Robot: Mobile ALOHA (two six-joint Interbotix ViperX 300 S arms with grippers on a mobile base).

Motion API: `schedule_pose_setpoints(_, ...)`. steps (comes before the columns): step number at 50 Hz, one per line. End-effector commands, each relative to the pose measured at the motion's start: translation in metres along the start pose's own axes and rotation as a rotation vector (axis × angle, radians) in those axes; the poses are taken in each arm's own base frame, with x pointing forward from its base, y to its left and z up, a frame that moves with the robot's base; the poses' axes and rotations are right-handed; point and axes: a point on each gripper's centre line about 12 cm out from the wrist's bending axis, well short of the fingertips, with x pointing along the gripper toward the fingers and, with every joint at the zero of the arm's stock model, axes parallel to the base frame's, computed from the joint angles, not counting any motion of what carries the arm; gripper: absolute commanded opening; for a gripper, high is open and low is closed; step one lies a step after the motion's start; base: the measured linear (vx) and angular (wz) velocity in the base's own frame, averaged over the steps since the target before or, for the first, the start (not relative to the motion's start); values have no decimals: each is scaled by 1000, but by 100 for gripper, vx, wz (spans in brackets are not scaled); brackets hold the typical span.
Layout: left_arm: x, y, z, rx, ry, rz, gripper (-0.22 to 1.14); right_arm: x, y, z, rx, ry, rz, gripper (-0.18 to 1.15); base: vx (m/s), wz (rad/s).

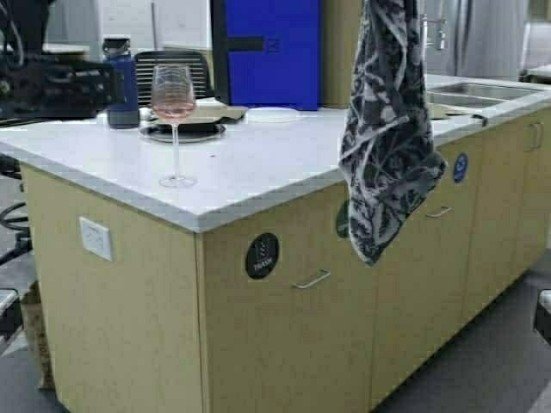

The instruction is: Get the cloth and wipe up the spill under the wine glass

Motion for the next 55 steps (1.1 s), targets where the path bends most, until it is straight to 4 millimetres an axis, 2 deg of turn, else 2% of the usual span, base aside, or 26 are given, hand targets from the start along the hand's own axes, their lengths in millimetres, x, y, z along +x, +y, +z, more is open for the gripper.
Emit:
schedule_pose_setpoints(1, 9, -15, -5, 30, -48, -100, 3, -4, 0, 0, -4, -29, -2, 7, 20, 11)
schedule_pose_setpoints(7, 11, -24, -13, 36, -92, -169, 3, -6, -1, 0, -9, -53, -5, 7, 19, 10)
schedule_pose_setpoints(17, 13, -25, -30, 18, -123, -196, 7, -6, -1, 2, -6, -69, -6, 7, 18, 10)
schedule_pose_setpoints(24, 16, -34, -37, 21, -147, -258, 25, -7, -1, 5, -1, -78, -6, 7, 19, 12)
schedule_pose_setpoints(44, 15, -56, -53, 36, -118, -340, 98, -6, -1, 8, 3, -86, -6, 7, 21, 15)
schedule_pose_setpoints(47, 16, -56, -55, 40, -116, -339, 102, -4, -1, 8, 1, -86, -6, 7, 18, 4)
schedule_pose_setpoints(55, 18, -60, -67, 100, -99, -346, 102, -2, -1, 6, 1, -78, -6, 7, 17, 0)
